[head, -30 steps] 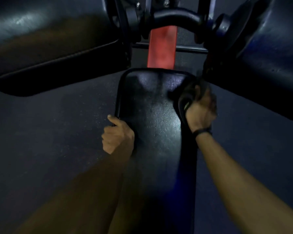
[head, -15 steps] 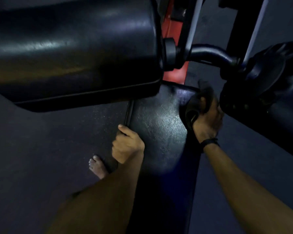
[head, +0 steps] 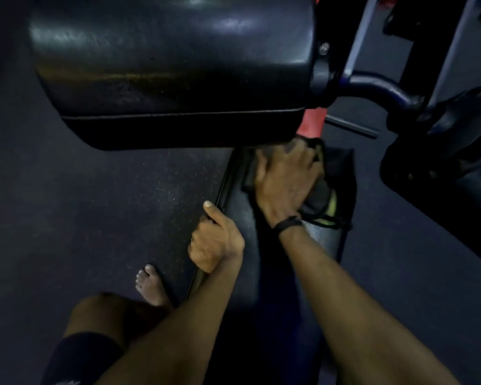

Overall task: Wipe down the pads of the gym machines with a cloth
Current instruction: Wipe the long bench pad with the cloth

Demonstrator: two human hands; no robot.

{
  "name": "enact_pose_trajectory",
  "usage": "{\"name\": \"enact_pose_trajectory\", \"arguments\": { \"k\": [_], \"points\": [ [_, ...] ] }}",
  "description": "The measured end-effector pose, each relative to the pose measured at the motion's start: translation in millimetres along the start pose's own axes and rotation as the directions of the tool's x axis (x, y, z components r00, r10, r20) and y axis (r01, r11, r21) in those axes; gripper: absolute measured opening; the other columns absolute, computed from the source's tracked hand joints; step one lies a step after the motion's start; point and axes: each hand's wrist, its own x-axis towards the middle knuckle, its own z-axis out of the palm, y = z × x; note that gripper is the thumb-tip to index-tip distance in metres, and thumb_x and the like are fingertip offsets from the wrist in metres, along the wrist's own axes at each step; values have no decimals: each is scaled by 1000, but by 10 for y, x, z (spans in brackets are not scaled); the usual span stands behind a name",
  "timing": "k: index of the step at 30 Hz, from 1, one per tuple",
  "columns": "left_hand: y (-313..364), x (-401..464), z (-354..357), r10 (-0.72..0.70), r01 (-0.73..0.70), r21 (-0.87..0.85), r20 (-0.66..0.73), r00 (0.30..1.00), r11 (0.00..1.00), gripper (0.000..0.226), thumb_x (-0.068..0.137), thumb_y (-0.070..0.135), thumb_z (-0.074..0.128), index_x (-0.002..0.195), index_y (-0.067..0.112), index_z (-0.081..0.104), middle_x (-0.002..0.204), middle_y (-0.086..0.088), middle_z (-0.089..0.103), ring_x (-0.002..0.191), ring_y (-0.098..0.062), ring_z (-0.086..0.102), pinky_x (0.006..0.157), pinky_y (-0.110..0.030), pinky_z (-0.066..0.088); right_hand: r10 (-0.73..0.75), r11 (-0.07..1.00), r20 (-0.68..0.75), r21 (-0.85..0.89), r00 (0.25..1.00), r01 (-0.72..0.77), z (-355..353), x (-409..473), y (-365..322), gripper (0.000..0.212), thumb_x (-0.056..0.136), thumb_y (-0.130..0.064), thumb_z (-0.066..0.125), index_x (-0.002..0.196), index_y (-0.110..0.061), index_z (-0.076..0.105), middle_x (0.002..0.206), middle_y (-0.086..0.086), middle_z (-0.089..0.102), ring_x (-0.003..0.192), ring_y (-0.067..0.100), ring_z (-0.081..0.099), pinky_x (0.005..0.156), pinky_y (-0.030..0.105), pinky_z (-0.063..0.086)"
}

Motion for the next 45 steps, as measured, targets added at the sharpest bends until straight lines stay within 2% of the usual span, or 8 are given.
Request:
{"name": "enact_pose_trajectory", "arguments": {
  "k": [5, 9, 13, 17, 21, 30, 39, 45],
  "points": [
    [-86, -16, -60, -43, 35, -225, -32, 999, 974, 74, 105, 56, 13, 125, 8, 66, 126, -18, 65, 117, -38, 57, 100, -45, 37, -549, 833, -1, 88, 836, 547, -86, -406, 412, 42, 95, -51, 51, 125, -24, 62, 107, 12, 59, 93, 33, 53, 75, 43, 37],
    [-137, -20, -108, -5, 28, -355, 65, 998, 934, 77, 102, 65, 11, 130, 17, 65, 132, -9, 63, 123, -32, 55, 107, -47, 33, -54, 999, -31, 3, 998, 54, -24, -427, 1082, 46, 94, -54, 53, 129, -24, 60, 116, 19, 57, 103, 41, 52, 82, 49, 43],
    [-282, 40, -270, 54, 178, -642, 324, 944, 746, 86, 95, 76, 13, 154, 19, 38, 159, -5, 38, 144, -27, 37, 121, -50, 24, 304, 953, -100, 14, 947, -304, -3, -720, 560, 43, 91, -50, 55, 117, -18, 65, 105, 20, 58, 98, 39, 54, 84, 46, 42],
    [-634, -9, -600, 163, 179, -756, 353, 921, 630, 107, 78, 94, 22, 158, 23, 29, 161, -2, 34, 144, -25, 38, 120, -51, 28, -136, 990, -27, 43, 990, 137, -121, -1672, -356, 36, 94, -43, 39, 113, -21, 61, 102, 13, 57, 94, 32, 53, 81, 44, 40],
    [-859, 29, -938, 182, 66, -728, 256, 949, 682, 87, 92, 80, 25, 144, 15, 50, 144, -8, 54, 127, -30, 53, 112, -50, 40, -562, 819, 0, 141, 827, 556, -263, -2081, -44, 34, 90, -48, 51, 113, -25, 62, 99, 8, 57, 89, 30, 53, 72, 41, 40],
    [-1223, -239, -1093, 316, -116, -541, 292, 903, 833, 68, 101, 64, 30, 127, 11, 62, 130, -16, 62, 122, -34, 55, 109, -51, 41, 129, 992, -32, 7, 991, -129, -333, -2265, 717, 42, 94, -50, 56, 116, -15, 64, 100, 21, 58, 91, 39, 55, 79, 46, 45],
    [-1365, -146, -1487, 364, -232, -532, 157, 918, 815, 71, 100, 66, 31, 128, 9, 63, 125, -17, 64, 116, -34, 59, 104, -53, 45, -455, 883, -111, 73, 883, 464, -360, -2900, 13, 28, 85, -39, 70, 104, -21, 62, 84, 10, 57, 75, 30, 54, 65, 40, 44],
    [-1294, -193, -1650, 425, -297, -539, 128, 896, 788, 60, 102, 62, 30, 110, 13, 63, 118, -15, 65, 110, -32, 60, 101, -51, 47, -177, 980, -129, 72, 976, 187, -502, -2365, 1031, 34, 95, -44, 59, 111, -14, 63, 89, 19, 58, 81, 39, 57, 63, 44, 48]
  ]
}}
